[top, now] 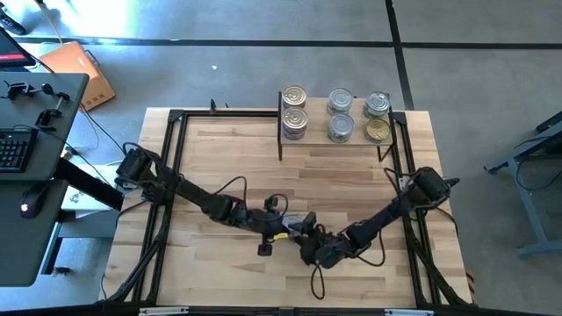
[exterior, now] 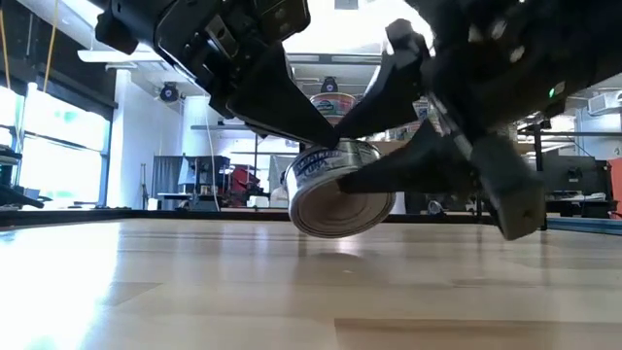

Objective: Stack canned seafood by type on shelf
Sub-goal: Stack the green tuna can on top of the other green tuna can on the shelf

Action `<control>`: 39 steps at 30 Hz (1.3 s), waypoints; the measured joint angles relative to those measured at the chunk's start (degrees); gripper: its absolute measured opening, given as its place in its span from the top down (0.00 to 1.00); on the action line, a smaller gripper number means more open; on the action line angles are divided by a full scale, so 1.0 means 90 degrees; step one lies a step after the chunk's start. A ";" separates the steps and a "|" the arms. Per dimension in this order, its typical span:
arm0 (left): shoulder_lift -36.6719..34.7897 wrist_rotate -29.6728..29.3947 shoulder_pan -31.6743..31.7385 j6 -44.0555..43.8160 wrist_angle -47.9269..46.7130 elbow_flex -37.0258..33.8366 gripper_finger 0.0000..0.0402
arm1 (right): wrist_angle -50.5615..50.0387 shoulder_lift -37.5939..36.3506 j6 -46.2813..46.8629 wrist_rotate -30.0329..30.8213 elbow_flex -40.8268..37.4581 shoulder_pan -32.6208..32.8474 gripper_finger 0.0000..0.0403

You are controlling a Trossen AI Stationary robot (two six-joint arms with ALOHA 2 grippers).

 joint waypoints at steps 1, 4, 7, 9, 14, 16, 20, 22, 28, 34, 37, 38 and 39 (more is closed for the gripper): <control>0.0000 -0.0002 -0.0001 0.0000 -0.0011 -0.0001 1.00 | 0.0008 0.0000 0.0031 -0.0052 0.0037 0.0012 0.44; 0.0000 -0.0003 -0.0005 0.0002 -0.0008 -0.0007 1.00 | -0.0017 -0.0002 0.0474 -0.0206 0.0067 -0.0028 0.49; 0.0000 -0.0027 0.0001 0.0007 0.0009 -0.0015 1.00 | -0.0247 -0.0002 0.0971 -0.0336 0.0069 -0.0155 0.60; 0.0003 -0.0087 0.0010 0.0007 0.0014 -0.0020 0.99 | -0.0446 -0.0008 0.1162 -0.0343 0.0080 -0.0225 0.67; 0.0007 0.0026 -0.0013 0.0005 0.0139 -0.0008 0.97 | -0.0669 -0.0015 0.1157 -0.0292 0.0076 -0.0255 0.72; 0.0002 0.0076 -0.0027 0.0006 0.0120 -0.0007 0.96 | -0.0730 -0.0015 0.1214 -0.0169 0.0095 -0.0263 0.72; -0.0073 0.0090 -0.0076 0.0128 0.0053 -0.0008 0.94 | -0.0769 -0.0015 0.1521 0.0093 0.0135 -0.0173 0.70; -0.0196 0.0073 -0.0131 0.0162 -0.0044 -0.0007 0.93 | -0.0774 -0.0015 0.1578 0.0174 0.0136 -0.0091 0.70; -0.0972 -0.0041 -0.0370 0.0170 -0.1018 -0.0010 0.93 | -0.1061 -0.0101 0.1851 0.0914 0.0137 0.0361 0.70; -0.1537 -0.1045 -0.0824 0.0175 -0.1810 -0.0010 0.94 | -0.1448 -0.0780 0.1702 0.2524 0.0137 0.1006 0.70; -0.1558 -0.1504 -0.1022 0.0242 -0.1853 -0.0010 0.94 | -0.1817 -0.1406 0.1477 0.3255 0.0137 0.1301 0.70; -0.1538 -0.1597 -0.1082 0.0296 -0.1868 -0.0010 0.94 | -0.1940 -0.1642 0.1402 0.3371 0.0137 0.1374 0.70; -0.1502 -0.1667 -0.1131 0.0328 -0.1847 -0.0010 0.94 | -0.2080 -0.1882 0.1367 0.3437 0.0137 0.1441 0.70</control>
